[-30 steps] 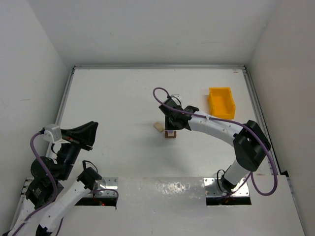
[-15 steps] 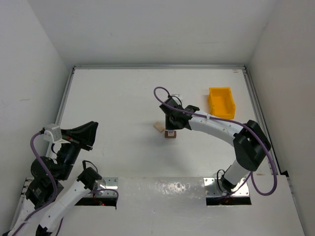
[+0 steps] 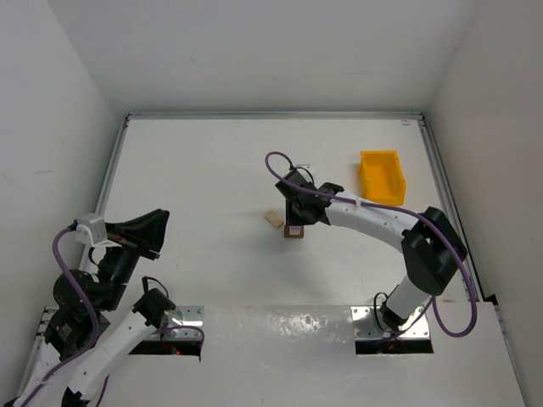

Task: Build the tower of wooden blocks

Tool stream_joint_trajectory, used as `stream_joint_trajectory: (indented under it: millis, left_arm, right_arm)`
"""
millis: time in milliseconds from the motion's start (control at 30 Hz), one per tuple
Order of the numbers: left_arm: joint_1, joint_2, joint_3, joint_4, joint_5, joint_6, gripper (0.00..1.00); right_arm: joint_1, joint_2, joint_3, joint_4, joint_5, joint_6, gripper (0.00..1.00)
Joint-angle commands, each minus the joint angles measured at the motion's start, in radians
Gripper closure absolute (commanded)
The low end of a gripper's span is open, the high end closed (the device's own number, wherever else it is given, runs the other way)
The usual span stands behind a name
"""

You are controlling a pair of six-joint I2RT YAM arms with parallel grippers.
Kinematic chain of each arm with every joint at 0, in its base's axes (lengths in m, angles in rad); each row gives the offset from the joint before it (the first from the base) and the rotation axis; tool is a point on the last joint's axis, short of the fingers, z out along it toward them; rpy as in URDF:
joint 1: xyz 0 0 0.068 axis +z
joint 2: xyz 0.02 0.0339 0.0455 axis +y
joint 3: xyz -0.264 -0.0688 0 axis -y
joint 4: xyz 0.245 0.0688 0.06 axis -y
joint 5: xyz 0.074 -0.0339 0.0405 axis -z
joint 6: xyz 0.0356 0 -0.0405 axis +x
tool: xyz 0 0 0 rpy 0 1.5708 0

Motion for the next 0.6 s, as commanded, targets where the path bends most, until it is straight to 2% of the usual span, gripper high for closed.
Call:
stream_joint_trajectory:
  millis: [0, 567]
  left_arm:
    - [-0.009, 0.017, 0.001, 0.013, -0.002, -0.005, 0.82]
    - [-0.009, 0.017, 0.001, 0.014, 0.003, -0.002, 0.82]
  right_arm:
    - [-0.004, -0.013, -0.002, 0.026, 0.003, 0.009, 0.68]
    - [-0.004, -0.006, -0.002, 0.032, 0.003, 0.006, 0.66]
